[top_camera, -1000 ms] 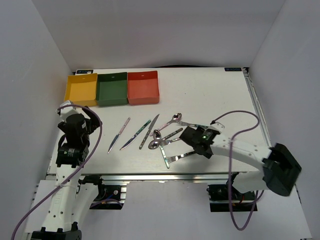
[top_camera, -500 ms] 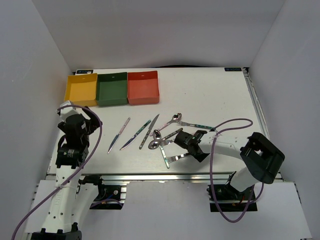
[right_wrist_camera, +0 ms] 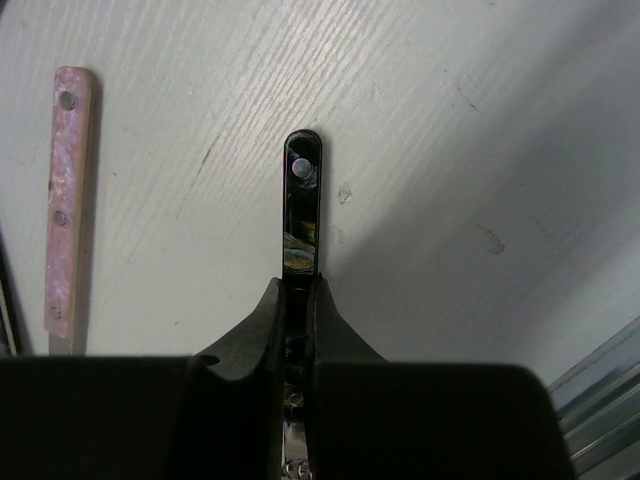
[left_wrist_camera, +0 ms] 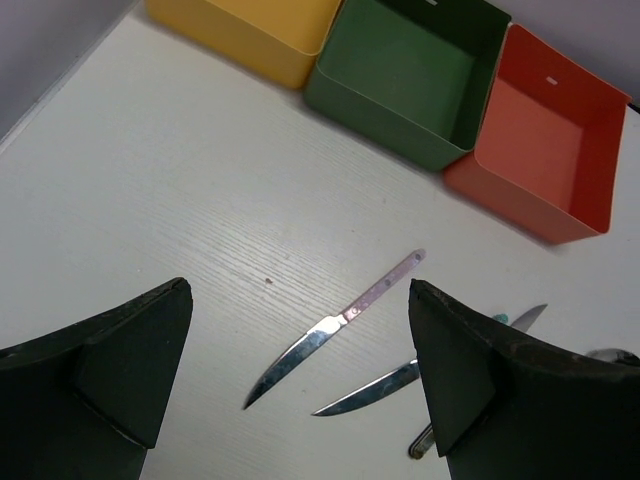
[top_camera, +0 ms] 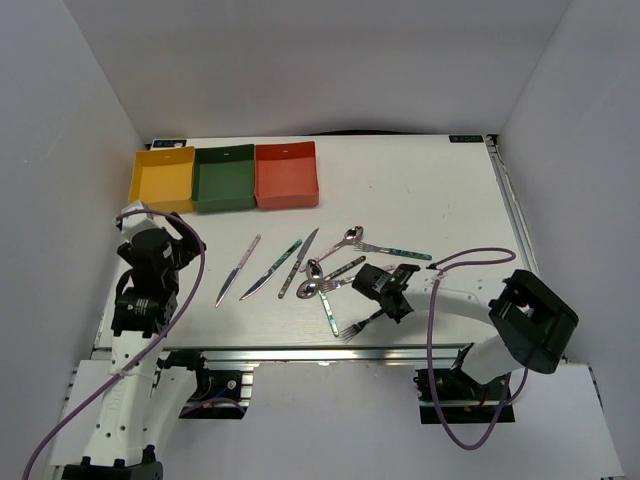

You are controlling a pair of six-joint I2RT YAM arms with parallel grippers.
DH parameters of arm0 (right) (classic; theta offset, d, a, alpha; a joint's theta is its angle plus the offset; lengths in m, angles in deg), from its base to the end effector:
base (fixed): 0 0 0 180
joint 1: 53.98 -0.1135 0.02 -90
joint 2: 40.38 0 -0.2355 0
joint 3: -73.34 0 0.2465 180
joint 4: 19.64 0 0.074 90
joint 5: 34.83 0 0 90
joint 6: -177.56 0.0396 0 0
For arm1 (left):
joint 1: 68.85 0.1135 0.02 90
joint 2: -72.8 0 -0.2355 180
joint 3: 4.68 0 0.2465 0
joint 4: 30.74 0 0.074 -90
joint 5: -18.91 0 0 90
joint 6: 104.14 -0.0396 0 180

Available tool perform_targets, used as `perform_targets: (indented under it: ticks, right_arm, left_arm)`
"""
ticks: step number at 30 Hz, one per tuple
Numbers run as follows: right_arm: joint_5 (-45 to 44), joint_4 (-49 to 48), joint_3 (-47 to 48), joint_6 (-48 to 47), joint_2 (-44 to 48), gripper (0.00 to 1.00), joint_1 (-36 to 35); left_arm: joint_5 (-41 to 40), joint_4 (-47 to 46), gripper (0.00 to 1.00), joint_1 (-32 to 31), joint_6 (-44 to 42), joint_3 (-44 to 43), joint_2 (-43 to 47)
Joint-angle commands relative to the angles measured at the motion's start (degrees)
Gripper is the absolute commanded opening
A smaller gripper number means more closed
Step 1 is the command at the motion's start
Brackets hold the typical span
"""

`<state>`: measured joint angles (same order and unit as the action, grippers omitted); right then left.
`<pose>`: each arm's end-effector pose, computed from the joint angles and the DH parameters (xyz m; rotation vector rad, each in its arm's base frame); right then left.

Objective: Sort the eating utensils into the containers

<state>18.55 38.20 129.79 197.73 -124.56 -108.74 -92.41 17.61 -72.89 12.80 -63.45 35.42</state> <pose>0.1477 0.1681 0.1276 1.1898 2.1970 -0.0126 0.1618 0.0030 0.2961 -0.6214 1.9084 0.0351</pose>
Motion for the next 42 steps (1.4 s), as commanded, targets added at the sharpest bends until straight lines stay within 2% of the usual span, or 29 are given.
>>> perform_targets:
  ticks: [1, 3, 4, 6, 7, 8, 9, 10, 12, 13, 14, 15, 18, 25, 26, 28, 29, 32, 35, 36, 37, 39, 40, 41, 42]
  right_arm:
    - [-0.37, 1.16, 0.08, 2.42, 3.14, 0.0, -0.26]
    - [-2.22, 0.99, 2.26, -1.96, 6.04, 0.0, -0.52]
    - [-3.1, 0.73, 3.06, -3.89, 6.92, 0.0, -1.48]
    - [-5.47, -2.07, 4.73, -11.79, 9.55, 0.0, -2.71]
    - [-6.0, -4.26, 5.87, -15.74, 10.43, 0.0, -3.5]
    - [-6.27, -6.55, 6.32, -19.86, 12.62, 0.0, -3.77]
    - [-6.18, -9.27, 6.41, -28.52, 13.77, 0.0, -4.03]
    - [-5.05, -14.43, 6.67, -32.0, 14.74, 0.0, -4.12]
    - [-4.08, -17.8, 7.11, -39.54, 17.9, 0.0, -4.21]
    - [-2.68, -21.65, 7.37, -42.2, 18.78, 0.0, -4.3]
    - [-1.97, -22.99, 8.07, -44.23, 20.27, 0.0, -4.47]
    - [-1.01, -24.22, 8.6, -48.25, 20.89, 0.0, -4.56]
    - [0.76, -27.92, 10.54, -53.28, 22.13, 0.0, -5.7]
    - [4.54, -29.76, 12.04, -58.31, 23.36, 0.0, -7.46]
    - [4.89, -30.99, 11.51, -58.49, 23.62, 0.0, -7.55]
    - [5.51, -31.7, 11.07, -58.67, 23.71, 0.0, -7.73]
    - [5.77, -31.62, 10.98, -58.67, 23.63, 0.0, -7.73]
    - [6.39, -32.05, 10.63, -58.58, 22.92, 0.0, -7.99]
    - [6.12, -31.88, 11.24, -58.49, 21.43, 0.0, -8.25]
    - [6.21, -31.71, 11.33, -58.4, 20.99, 0.0, -8.26]
    - [6.21, -31.62, 11.59, -58.4, 20.47, 0.0, -8.26]
    - [5.95, -31.7, 11.6, -58.23, 20.55, 0.0, -8.26]
    - [5.34, -31.79, 11.33, -58.14, 20.81, 0.03, -8.17]
    - [4.46, -31.45, 11.16, -58.23, 21.94, 0.57, -8.08]
    - [1.93, -28.74, 11.24, -57.79, 23.61, 0.89, -7.73]
  left_arm:
    - [4.96, -1.21, 0.98, -0.71, -1.18, -0.23, 0.82]
    - [11.0, -3.31, 0.98, -0.98, -2.59, 0.21, 1.26]
    - [20.61, -5.15, 0.98, -1.15, -2.68, 0.3, 1.0]
    - [34.7, -7.27, 0.98, -1.24, -0.5, 0.65, -2.15]
    - [48.69, -12.06, 0.98, -1.33, 1.52, 1.44, -3.56]
    - [54.83, -16.38, 0.98, -2.02, 7.45, 2.84, -4.79]
    - [59.07, -21.12, 0.98, -3.25, 10.82, 4.5, -6.11]
    - [59.2, -28.21, 0.98, -8.22, 12.86, 6.7, -6.12]
    - [53.08, -28.37, 0.98, -15.53, 12.26, 6.19, -7.69]
    - [51.05, -29.68, 0.98, -22.7, 12.43, 5.76, -9.27]
    - [48.59, -30.56, 0.98, -26.17, 12.96, 5.32, -10.94]
    - [46.65, -31.18, 0.96, -32.38, 13.14, 4.96, -14.87]
    - [36.98, -30.4, 0.94, -40.58, 11.38, 2.33, -22.26]
    - [34.59, -37.24, 0.85, -44.13, 12.79, 1.97, -30.54]
    - [34.94, -37.77, 0.79, -44.31, 12.96, 2.06, -31.08]
    - [35.82, -40.05, 0.75, -44.48, 13.49, 2.32, -32.13]
    - [36.0, -40.76, 0.67, -44.48, 13.67, 2.41, -32.31]
    - [36.96, -42.87, 0.56, -44.48, 14.02, 2.41, -32.49]
    - [37.49, -43.93, 0.3, -44.48, 13.84, 2.15, -32.75]
    - [37.41, -43.84, 0.11, -44.48, 13.58, 1.97, -32.92]
    - [37.14, -43.58, 0.03, -44.48, 13.14, 1.54, -33.1]
    - [34.87, -41.74, 0.0, -44.57, 12.53, 0.66, -33.98]
    - [33.55, -41.64, 0.0, -44.57, 12.52, 0.65, -34.07]
    - [29.8, -41.73, 0.0, -44.4, 13.13, 0.91, -34.07]
    - [27.58, -41.3, 0.0, -44.05, 13.66, 0.92, -34.07]
